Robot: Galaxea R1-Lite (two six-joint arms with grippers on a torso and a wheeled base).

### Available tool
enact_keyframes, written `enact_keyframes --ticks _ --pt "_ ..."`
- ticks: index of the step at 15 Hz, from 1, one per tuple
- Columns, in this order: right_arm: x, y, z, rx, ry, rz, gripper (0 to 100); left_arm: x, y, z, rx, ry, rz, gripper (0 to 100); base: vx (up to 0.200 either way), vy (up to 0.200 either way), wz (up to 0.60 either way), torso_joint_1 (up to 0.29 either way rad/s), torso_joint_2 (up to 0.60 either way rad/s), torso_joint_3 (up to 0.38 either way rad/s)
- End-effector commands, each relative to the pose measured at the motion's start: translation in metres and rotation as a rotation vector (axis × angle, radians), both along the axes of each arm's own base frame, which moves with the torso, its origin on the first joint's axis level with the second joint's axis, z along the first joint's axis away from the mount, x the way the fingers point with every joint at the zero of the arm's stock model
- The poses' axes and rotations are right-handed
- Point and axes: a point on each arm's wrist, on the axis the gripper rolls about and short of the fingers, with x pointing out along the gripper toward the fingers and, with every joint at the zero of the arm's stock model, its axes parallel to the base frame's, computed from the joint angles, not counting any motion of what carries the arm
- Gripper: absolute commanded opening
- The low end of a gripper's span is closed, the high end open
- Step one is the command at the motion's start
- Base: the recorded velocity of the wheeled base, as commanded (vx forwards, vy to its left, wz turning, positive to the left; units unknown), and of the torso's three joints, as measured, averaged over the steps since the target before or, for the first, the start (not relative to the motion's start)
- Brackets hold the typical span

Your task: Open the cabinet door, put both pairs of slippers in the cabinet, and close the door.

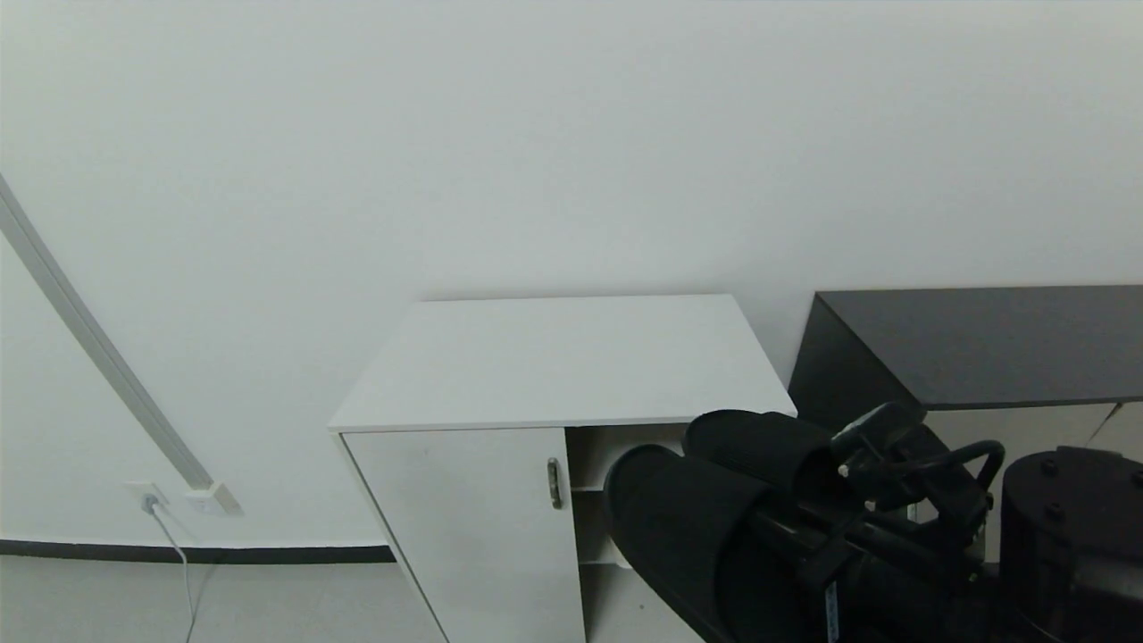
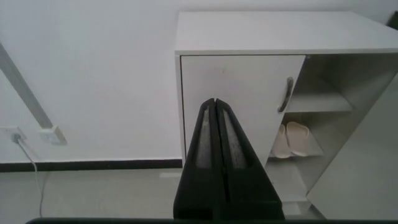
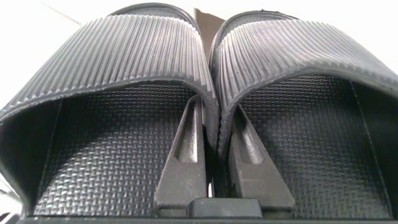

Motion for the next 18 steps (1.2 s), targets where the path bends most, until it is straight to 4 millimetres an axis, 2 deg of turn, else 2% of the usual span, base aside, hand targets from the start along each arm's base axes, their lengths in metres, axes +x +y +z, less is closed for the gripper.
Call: enact_keyframes --ticks 1,7,18 --pt "-0.0003 0.0001 0.0000 0.000 0.000 0.000 0 0.0000 0.0000 0.0003 0.000 0.000 0.002 0 0.000 0.000 0.00 0.000 0.00 0.000" --pt "-0.0029 0.0005 -0.0023 -0.006 0.008 0.020 0 0.0001 0.0000 -0.0001 0.000 0.002 0.002 0 0.000 0.000 0.00 -0.029 0.06 0.037" --pt "-0.0035 0.0010 -0.0044 -0.013 0.014 0.024 0 0.0001 0.0000 -0.0001 0.000 0.002 0.002 0 0.000 0.000 0.00 -0.195 0.47 0.268"
